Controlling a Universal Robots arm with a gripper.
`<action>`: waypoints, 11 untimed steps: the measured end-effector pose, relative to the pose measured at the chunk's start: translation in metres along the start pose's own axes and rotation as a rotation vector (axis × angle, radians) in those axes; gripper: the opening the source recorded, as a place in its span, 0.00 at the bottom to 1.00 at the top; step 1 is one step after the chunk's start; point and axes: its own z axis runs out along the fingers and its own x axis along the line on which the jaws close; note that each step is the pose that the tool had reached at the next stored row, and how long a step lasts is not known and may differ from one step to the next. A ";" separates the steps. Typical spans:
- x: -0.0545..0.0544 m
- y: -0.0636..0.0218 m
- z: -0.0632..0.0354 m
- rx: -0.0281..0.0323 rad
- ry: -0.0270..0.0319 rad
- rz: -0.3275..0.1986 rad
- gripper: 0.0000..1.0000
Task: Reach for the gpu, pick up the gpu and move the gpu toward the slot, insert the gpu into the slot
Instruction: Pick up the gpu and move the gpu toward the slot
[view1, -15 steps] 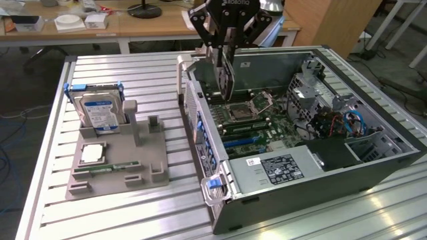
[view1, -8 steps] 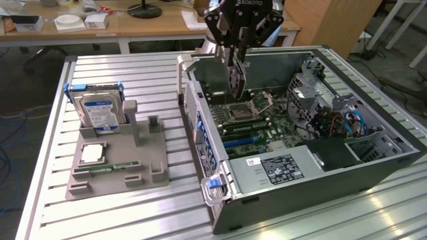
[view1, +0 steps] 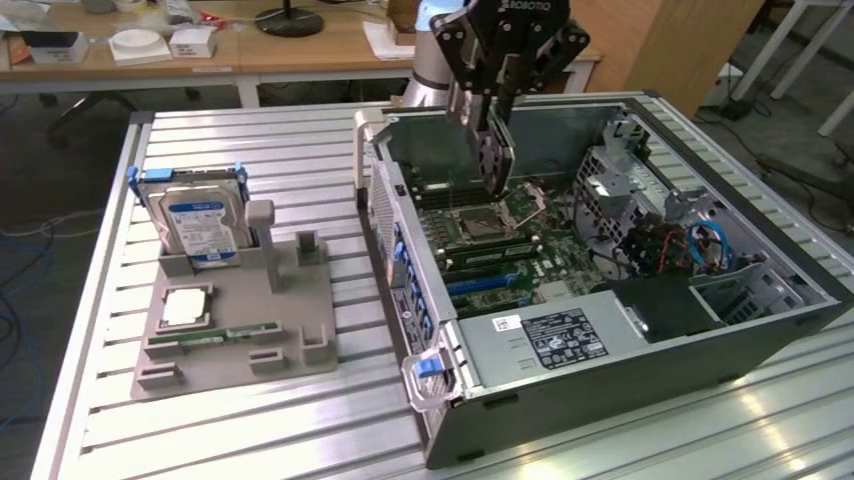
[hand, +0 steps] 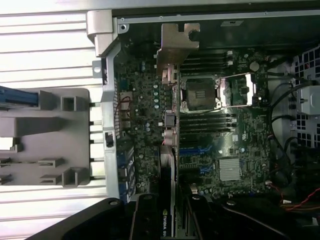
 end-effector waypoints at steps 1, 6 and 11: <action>-0.003 0.0002 0.0000 0.0000 0.0003 0.000 0.26; -0.016 0.0013 0.0001 -0.0001 0.0024 0.000 0.26; -0.029 0.0024 0.0002 -0.0003 0.0043 0.000 0.26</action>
